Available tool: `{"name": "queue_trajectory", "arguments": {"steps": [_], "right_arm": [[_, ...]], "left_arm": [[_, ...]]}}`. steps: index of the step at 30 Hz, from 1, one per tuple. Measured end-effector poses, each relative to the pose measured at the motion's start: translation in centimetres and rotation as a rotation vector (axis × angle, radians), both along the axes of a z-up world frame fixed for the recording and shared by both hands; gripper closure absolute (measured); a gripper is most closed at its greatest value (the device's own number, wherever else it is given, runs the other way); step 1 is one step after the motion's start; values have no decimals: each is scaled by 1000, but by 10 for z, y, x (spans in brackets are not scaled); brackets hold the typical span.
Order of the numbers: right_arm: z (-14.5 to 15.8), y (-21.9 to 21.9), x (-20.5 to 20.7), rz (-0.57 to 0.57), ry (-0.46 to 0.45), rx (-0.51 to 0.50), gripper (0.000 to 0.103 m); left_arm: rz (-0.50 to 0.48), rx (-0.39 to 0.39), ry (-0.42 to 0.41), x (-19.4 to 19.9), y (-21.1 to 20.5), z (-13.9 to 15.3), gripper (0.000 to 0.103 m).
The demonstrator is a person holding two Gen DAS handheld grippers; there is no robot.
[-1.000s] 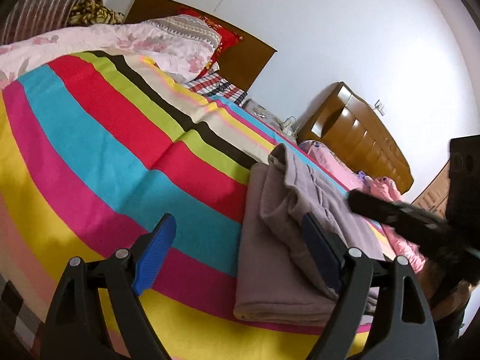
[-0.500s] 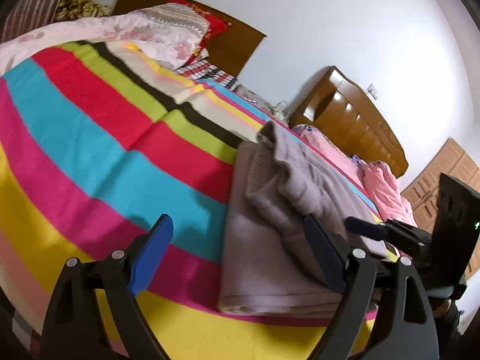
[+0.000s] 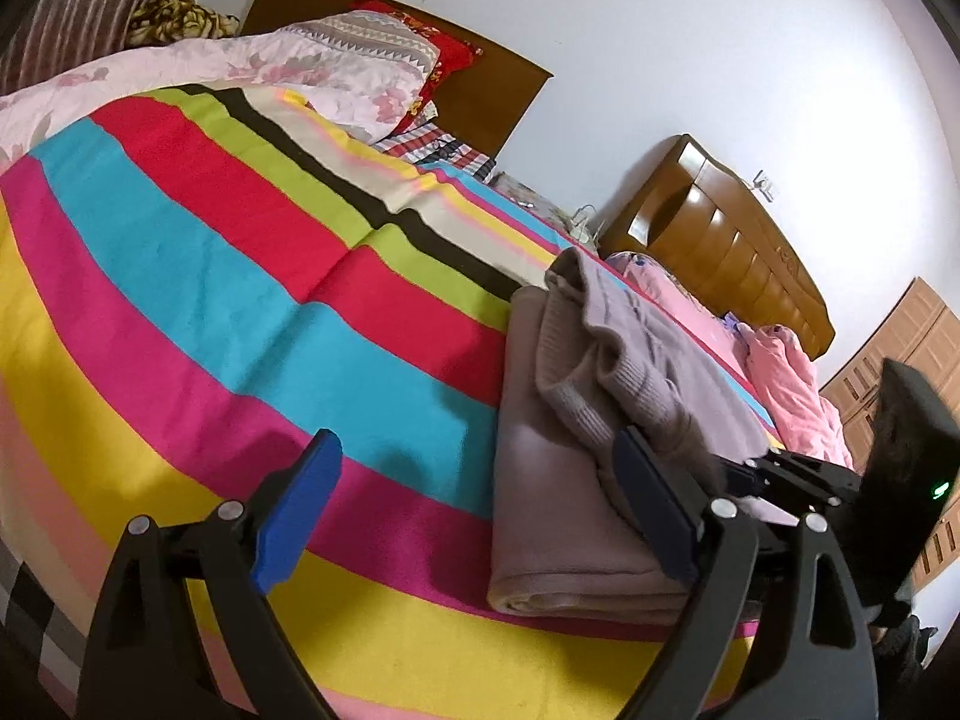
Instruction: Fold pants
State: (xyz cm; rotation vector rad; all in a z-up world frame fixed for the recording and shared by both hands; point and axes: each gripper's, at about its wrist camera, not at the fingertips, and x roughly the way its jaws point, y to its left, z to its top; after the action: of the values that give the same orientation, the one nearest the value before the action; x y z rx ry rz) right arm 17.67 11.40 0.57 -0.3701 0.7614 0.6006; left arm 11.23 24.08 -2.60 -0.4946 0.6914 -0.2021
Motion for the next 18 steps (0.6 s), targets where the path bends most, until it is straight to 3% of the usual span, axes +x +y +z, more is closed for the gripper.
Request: {"name": "queue_trajectory", "arguments": {"steps": [2, 5, 9, 11, 13, 15, 16, 17, 18], "right_arm": [[29, -9, 0, -24, -16, 89, 92], [49, -12, 7, -22, -6, 145, 92], [13, 16, 5, 33, 60, 50, 92], [-15, 29, -2, 35, 8, -47, 89], [-16, 31, -7, 24, -21, -60, 84], [-12, 28, -7, 23, 2, -65, 71], [-10, 26, -7, 40, 25, -53, 33], [-7, 23, -8, 58, 50, -22, 5], [-4, 21, -12, 71, 51, 6, 6]], "left_arm": [[-3, 14, -13, -3, -1, 3, 12], [7, 15, -7, -4, 2, 1, 11], [13, -15, 5, 2, 2, -2, 11], [7, -7, 0, 1, 0, -1, 11], [5, 14, 0, -1, -1, 0, 11], [14, 33, 1, -5, 1, 0, 11], [20, 33, 5, -6, 4, -1, 11], [29, 28, 11, -7, 7, -2, 11], [37, 22, 15, -8, 11, -4, 11]]}}
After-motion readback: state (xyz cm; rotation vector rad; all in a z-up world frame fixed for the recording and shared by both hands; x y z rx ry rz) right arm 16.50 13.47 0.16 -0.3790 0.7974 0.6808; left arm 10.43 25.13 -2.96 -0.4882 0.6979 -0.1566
